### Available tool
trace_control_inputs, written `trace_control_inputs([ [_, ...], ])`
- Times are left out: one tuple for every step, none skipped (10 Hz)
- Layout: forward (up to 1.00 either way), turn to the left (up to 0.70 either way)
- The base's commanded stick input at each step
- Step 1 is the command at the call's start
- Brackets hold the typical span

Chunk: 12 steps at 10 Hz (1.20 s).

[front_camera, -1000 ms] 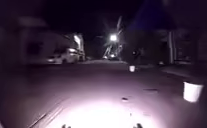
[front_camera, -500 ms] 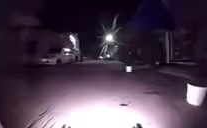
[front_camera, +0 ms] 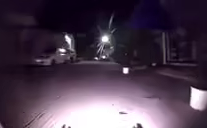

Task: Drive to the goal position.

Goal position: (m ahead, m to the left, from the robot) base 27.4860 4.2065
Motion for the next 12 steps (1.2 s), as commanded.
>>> trace_control_inputs([
  [0.45, 0.0],
  [0.45, 0.0],
  [0.45, 0.0],
  [0.45, 0.0],
  [0.45, 0.0],
  [0.45, 0.0],
  [0.45, 0.0],
  [0.45, 0.0],
  [0.45, 0.0],
  [0.45, 0.0],
  [0.45, 0.0],
  [0.45, 0.0],
])
